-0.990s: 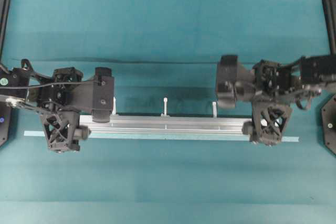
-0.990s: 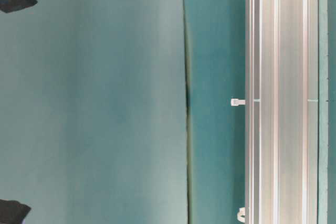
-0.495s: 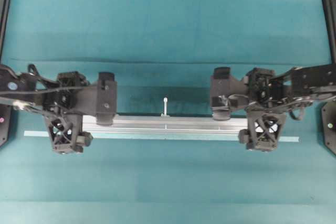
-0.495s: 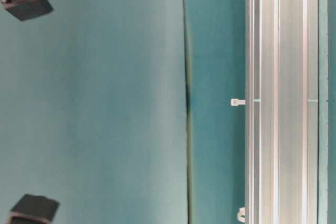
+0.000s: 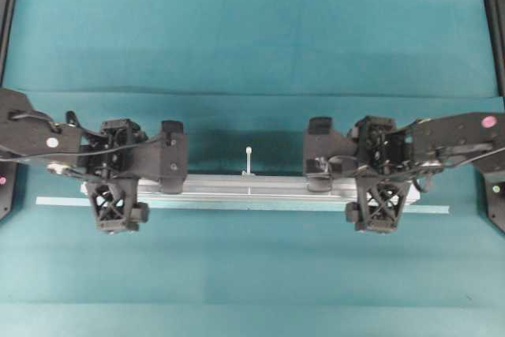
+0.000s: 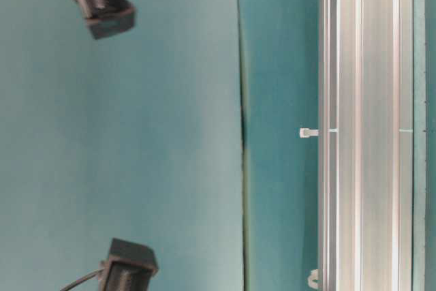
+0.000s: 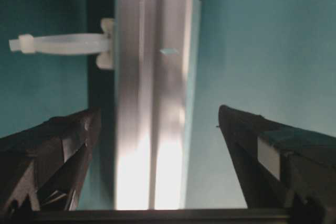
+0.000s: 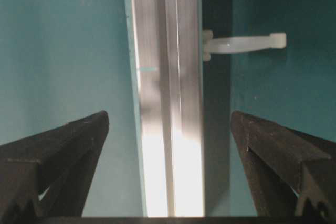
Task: Lift the large metal rail with both hands.
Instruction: 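Lower both grippers around the rail ends and close them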
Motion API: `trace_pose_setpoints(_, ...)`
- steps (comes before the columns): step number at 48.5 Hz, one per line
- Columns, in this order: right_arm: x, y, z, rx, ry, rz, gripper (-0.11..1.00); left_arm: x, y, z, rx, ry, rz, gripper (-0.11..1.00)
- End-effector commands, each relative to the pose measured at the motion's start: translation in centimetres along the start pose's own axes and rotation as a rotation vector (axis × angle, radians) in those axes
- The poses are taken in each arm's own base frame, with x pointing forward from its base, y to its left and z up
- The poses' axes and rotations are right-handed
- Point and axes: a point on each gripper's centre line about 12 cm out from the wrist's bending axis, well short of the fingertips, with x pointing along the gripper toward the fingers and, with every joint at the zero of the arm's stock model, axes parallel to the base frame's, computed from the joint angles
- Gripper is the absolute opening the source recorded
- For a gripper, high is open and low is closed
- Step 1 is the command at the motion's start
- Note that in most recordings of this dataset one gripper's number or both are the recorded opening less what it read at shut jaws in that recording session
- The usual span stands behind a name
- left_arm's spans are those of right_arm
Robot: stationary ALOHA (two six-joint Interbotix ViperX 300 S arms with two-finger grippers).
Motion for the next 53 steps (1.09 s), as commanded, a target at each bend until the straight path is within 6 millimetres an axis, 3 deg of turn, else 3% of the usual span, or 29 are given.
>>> trace_pose_setpoints(1, 1.1, 0.0, -0.1, -0.006, 0.008, -0.002, 0.97, 0.5, 0.4, 0.3, -0.006, -0.025, 0.004, 0.98)
trace_pose_setpoints(11, 2.6, -0.1, -0.6, -0.004, 0.011, -0.005, 0.97, 1.6, 0.5, -0.1, -0.008, -0.009, 0.006, 0.98)
trace_pose_setpoints(23, 3.0, -0.1, -0.9, -0.005, 0.004, -0.007, 0.97, 1.8, 0.6, -0.8, -0.011, 0.004, 0.007, 0.98)
trace_pose_setpoints(42, 3.6, -0.2, -1.1, 0.0, 0.013, -0.01, 0.95, 1.8, 0.6, -0.3, -0.021, -0.045, 0.003, 0.96)
trace_pose_setpoints(48, 3.6, -0.2, -1.1, -0.001, 0.018, -0.01, 0.82, 1.8, 0.3, -0.1, -0.002, -0.063, -0.001, 0.82)
trace_pose_setpoints(53, 3.6, -0.2, -1.0, 0.0, 0.015, -0.01, 0.53, 1.8, 0.2, -0.1, 0.004, -0.063, -0.002, 0.53)
